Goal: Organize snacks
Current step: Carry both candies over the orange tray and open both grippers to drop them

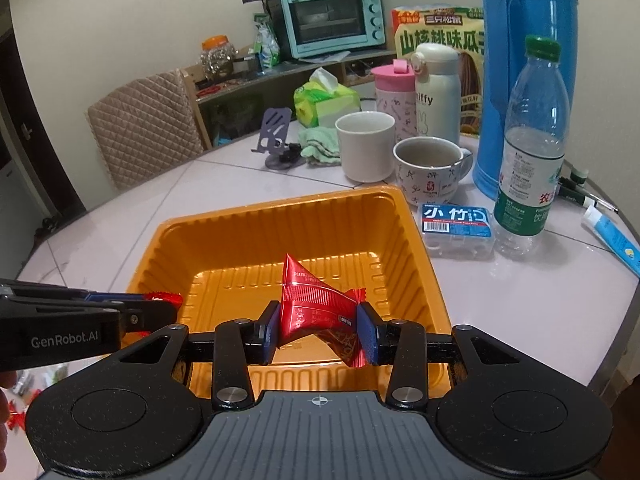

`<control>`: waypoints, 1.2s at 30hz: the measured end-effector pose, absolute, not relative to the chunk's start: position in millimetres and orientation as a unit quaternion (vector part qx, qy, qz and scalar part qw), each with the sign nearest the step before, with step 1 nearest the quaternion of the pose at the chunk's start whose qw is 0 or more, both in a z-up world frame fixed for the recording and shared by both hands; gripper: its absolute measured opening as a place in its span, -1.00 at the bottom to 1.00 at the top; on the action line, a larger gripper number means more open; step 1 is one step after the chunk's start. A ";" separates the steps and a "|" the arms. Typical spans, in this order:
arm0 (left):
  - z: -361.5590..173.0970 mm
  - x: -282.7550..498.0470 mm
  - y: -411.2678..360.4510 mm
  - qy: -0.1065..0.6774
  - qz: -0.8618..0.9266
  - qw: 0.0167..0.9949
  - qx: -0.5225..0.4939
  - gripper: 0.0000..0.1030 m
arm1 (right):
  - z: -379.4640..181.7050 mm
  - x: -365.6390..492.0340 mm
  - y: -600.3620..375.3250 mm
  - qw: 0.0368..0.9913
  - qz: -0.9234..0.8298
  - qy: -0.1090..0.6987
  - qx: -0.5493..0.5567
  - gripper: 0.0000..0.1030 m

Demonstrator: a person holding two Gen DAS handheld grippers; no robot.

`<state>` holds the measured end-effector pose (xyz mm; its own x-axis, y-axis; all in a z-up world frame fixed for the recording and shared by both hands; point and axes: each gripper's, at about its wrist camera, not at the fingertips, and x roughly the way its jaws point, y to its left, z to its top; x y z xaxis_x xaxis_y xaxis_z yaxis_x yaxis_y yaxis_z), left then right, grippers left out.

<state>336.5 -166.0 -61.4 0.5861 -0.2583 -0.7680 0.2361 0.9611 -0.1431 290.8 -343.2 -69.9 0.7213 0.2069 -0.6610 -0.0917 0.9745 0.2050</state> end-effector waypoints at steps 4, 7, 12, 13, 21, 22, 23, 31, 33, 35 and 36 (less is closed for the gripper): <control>-67.8 345.4 -171.5 0.440 -0.138 0.887 -0.010 -0.69 | -77.0 298.4 -347.2 0.922 0.074 0.372 0.084 -0.20; -72.2 351.3 -175.3 0.447 -0.139 0.884 -0.012 -0.69 | -80.4 301.4 -349.7 0.920 0.070 0.375 0.086 -0.21; -78.4 356.1 -179.8 0.456 -0.145 0.878 -0.020 -0.57 | -83.5 303.3 -353.5 0.918 0.067 0.381 0.091 -0.20; -79.6 356.5 -179.9 0.458 -0.146 0.876 -0.024 -0.54 | -84.0 303.2 -354.2 0.917 0.067 0.382 0.092 -0.20; -85.4 354.2 -175.6 0.470 -0.139 0.872 -0.022 -0.50 | -85.5 302.0 -355.0 0.915 0.073 0.385 0.095 -0.20; -85.4 352.8 -173.9 0.470 -0.138 0.871 -0.023 -0.49 | -85.6 301.9 -354.4 0.915 0.074 0.385 0.095 -0.20; -85.3 351.5 -172.5 0.470 -0.136 0.872 -0.023 -0.48 | -85.7 302.3 -354.0 0.915 0.075 0.386 0.095 -0.20; -84.1 342.2 -160.5 0.469 -0.124 0.874 -0.023 -0.38 | -83.7 305.5 -347.7 0.915 0.093 0.382 0.092 -0.20; -82.2 340.3 -157.8 0.466 -0.121 0.876 -0.023 -0.32 | -81.7 305.7 -344.5 0.916 0.098 0.379 0.091 -0.15; -80.2 337.9 -155.2 0.464 -0.119 0.878 -0.025 -0.31 | -79.2 305.7 -342.2 0.917 0.101 0.375 0.092 0.04; -78.9 336.5 -153.7 0.462 -0.119 0.878 -0.026 -0.26 | -77.8 305.2 -341.4 0.918 0.102 0.371 0.093 0.19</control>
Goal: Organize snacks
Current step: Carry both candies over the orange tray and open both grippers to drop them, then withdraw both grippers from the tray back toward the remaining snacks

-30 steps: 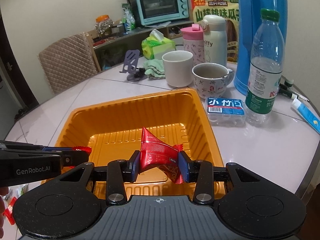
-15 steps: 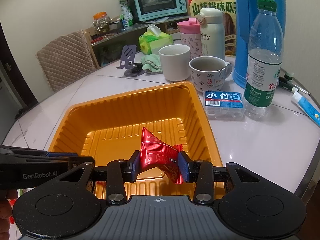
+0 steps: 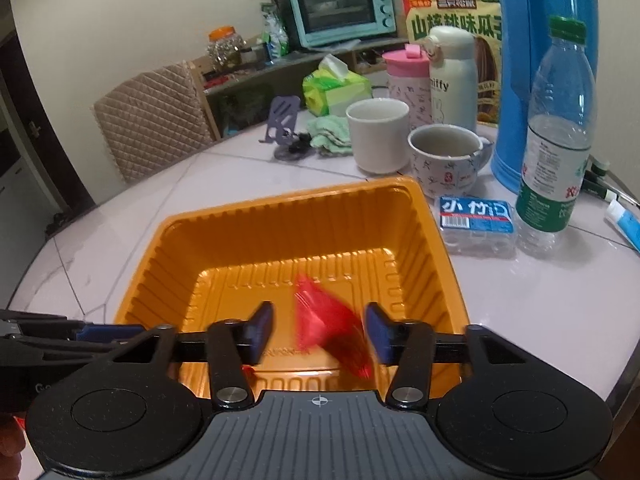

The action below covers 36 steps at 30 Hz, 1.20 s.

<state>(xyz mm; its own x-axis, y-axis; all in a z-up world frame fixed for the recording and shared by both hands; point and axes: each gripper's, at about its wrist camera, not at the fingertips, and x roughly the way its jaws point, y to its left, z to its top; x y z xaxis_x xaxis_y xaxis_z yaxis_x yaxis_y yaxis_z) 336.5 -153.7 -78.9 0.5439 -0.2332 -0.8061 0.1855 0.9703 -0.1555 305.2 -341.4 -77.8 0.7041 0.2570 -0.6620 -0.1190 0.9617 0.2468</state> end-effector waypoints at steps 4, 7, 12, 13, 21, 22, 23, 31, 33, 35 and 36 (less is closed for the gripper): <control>-73.7 327.6 -148.2 0.455 -0.114 0.883 -0.023 -0.10 | -70.1 299.2 -340.6 0.925 0.100 0.355 0.092 0.37; -69.4 320.5 -144.3 0.452 -0.114 0.884 -0.022 -0.04 | -66.5 293.9 -343.7 0.922 0.100 0.359 0.102 0.37; -61.1 305.0 -137.4 0.447 -0.118 0.887 -0.023 0.02 | -62.3 278.1 -348.8 0.918 0.095 0.368 0.116 0.38; -59.1 302.0 -136.2 0.445 -0.118 0.887 -0.023 0.04 | -61.0 273.7 -350.0 0.917 0.095 0.368 0.119 0.38; -44.3 270.6 -122.4 0.434 -0.117 0.893 -0.029 0.08 | -48.9 237.3 -349.2 0.915 0.101 0.369 0.129 0.38; -42.9 266.2 -120.0 0.433 -0.116 0.893 -0.030 0.08 | -47.8 233.4 -348.3 0.915 0.103 0.369 0.130 0.38; -41.6 261.7 -117.4 0.432 -0.115 0.894 -0.031 0.08 | -46.7 229.8 -347.8 0.914 0.105 0.369 0.131 0.38; -36.6 224.7 -94.7 0.433 -0.100 0.895 -0.035 0.09 | -39.4 202.6 -336.4 0.911 0.118 0.373 0.132 0.38; -36.5 215.9 -87.3 0.434 -0.094 0.895 -0.039 0.09 | -38.5 196.0 -331.7 0.909 0.124 0.374 0.133 0.38; -36.6 206.8 -79.6 0.436 -0.087 0.895 -0.043 0.09 | -38.9 190.3 -326.2 0.907 0.130 0.377 0.132 0.38; -36.8 201.6 -75.0 0.436 -0.084 0.895 -0.044 0.09 | -39.0 187.4 -322.8 0.906 0.134 0.379 0.131 0.38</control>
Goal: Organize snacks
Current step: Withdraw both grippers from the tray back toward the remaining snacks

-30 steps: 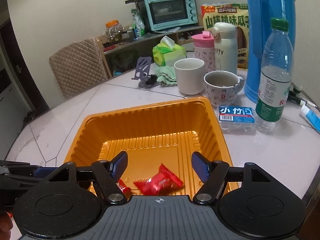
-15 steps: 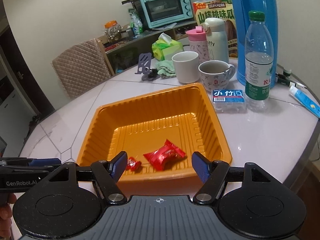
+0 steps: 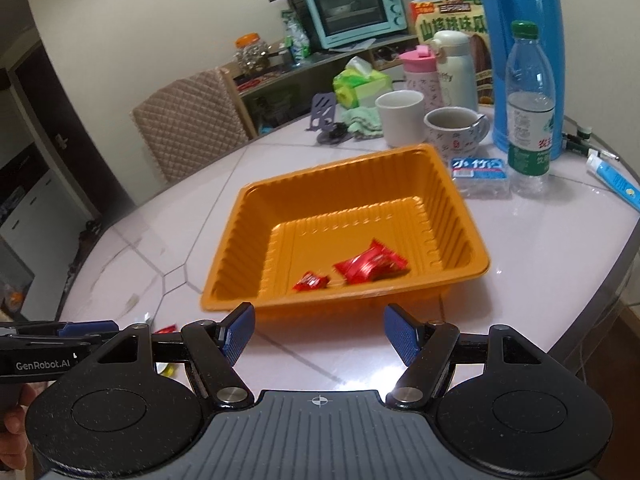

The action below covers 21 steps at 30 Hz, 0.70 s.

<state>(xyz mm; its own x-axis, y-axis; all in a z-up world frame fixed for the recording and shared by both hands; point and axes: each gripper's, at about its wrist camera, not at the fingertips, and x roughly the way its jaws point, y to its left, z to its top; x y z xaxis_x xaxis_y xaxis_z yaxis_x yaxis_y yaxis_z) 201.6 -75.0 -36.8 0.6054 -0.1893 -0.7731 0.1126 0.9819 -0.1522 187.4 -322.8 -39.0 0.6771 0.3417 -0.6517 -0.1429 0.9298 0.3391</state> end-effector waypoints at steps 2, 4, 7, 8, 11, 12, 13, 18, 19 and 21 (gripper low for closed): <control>-36.8 192.2 -66.3 0.437 -0.077 0.895 -0.047 0.08 | -39.5 182.4 -316.7 0.905 0.140 0.381 0.129 0.38; -36.8 183.2 -57.7 0.438 -0.069 0.895 -0.050 0.09 | -40.3 176.9 -309.6 0.902 0.148 0.385 0.127 0.38; -37.8 170.3 -44.8 0.440 -0.057 0.894 -0.055 0.09 | -41.9 168.8 -299.2 0.898 0.159 0.391 0.124 0.38; -38.5 166.5 -40.3 0.441 -0.053 0.894 -0.056 0.09 | -42.5 166.7 -296.2 0.897 0.162 0.393 0.123 0.38; -41.0 154.6 -26.7 0.445 -0.040 0.893 -0.061 0.09 | -45.5 160.4 -285.5 0.892 0.171 0.401 0.119 0.38; -42.0 150.6 -22.3 0.446 -0.036 0.892 -0.063 0.09 | -46.8 159.5 -282.1 0.891 0.173 0.403 0.116 0.38; -43.1 147.5 -18.3 0.448 -0.031 0.891 -0.066 0.09 | -48.0 157.8 -278.1 0.890 0.176 0.405 0.114 0.38; -49.0 131.8 3.6 0.455 -0.007 0.887 -0.080 0.09 | -54.0 153.8 -258.1 0.883 0.193 0.415 0.104 0.38; -50.0 129.3 7.9 0.456 -0.002 0.886 -0.082 0.09 | -55.5 153.8 -253.9 0.881 0.196 0.417 0.102 0.38; -52.3 124.8 16.7 0.458 0.008 0.885 -0.085 0.09 | -58.1 152.6 -245.4 0.879 0.203 0.420 0.097 0.38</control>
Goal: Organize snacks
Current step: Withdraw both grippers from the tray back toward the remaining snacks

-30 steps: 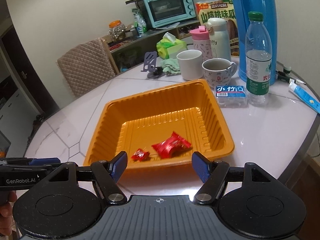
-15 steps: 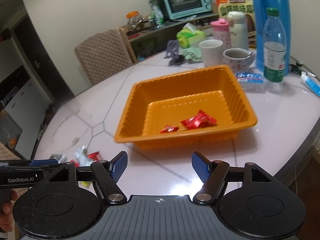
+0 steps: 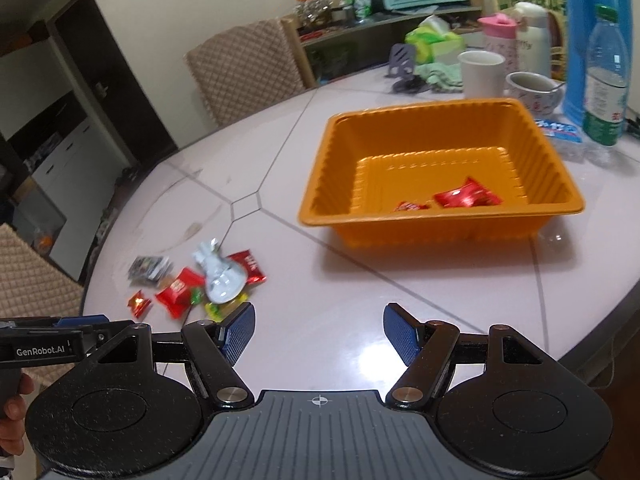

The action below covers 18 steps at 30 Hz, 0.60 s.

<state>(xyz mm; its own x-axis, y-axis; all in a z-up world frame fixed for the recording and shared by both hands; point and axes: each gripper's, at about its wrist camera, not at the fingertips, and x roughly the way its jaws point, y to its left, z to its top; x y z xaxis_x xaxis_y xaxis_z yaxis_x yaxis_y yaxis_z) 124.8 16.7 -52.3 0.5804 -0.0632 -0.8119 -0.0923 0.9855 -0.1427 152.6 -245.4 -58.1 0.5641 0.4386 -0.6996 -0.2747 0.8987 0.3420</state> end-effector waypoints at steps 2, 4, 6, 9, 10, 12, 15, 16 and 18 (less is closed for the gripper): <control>-54.3 119.3 26.1 0.458 0.019 0.885 -0.086 0.09 | -60.9 151.8 -236.0 0.876 0.211 0.424 0.093 0.38; -55.7 115.2 35.4 0.457 0.029 0.885 -0.088 0.09 | -63.6 151.4 -227.9 0.873 0.218 0.427 0.090 0.38; -57.3 112.7 44.6 0.458 0.039 0.884 -0.091 0.09 | -66.6 151.5 -218.5 0.870 0.226 0.430 0.084 0.38; -59.6 109.4 56.8 0.458 0.052 0.882 -0.094 0.09 | -70.2 152.3 -206.0 0.866 0.233 0.434 0.079 0.38; -60.5 108.9 60.5 0.459 0.055 0.882 -0.094 0.09 | -71.1 152.7 -202.8 0.866 0.235 0.435 0.078 0.38; -62.5 108.3 67.4 0.460 0.061 0.880 -0.095 0.09 | -72.5 154.1 -196.4 0.864 0.238 0.437 0.076 0.38; -65.5 108.1 77.0 0.461 0.068 0.880 -0.094 0.09 | -74.6 156.8 -187.6 0.862 0.241 0.440 0.072 0.38; -66.3 108.4 80.0 0.462 0.071 0.879 -0.095 0.09 | -75.1 157.6 -185.0 0.862 0.242 0.441 0.071 0.38; -67.7 108.9 86.0 0.461 0.075 0.879 -0.097 0.09 | -76.8 159.7 -179.3 0.860 0.243 0.442 0.069 0.38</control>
<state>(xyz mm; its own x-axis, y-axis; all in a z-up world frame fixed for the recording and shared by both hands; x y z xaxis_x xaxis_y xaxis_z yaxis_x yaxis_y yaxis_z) 108.9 86.0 -67.7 0.5635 0.0425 -0.8250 -0.2216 0.9698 -0.1014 159.7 -179.3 -76.8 0.4903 0.4792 -0.7280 -0.3571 0.8724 0.3338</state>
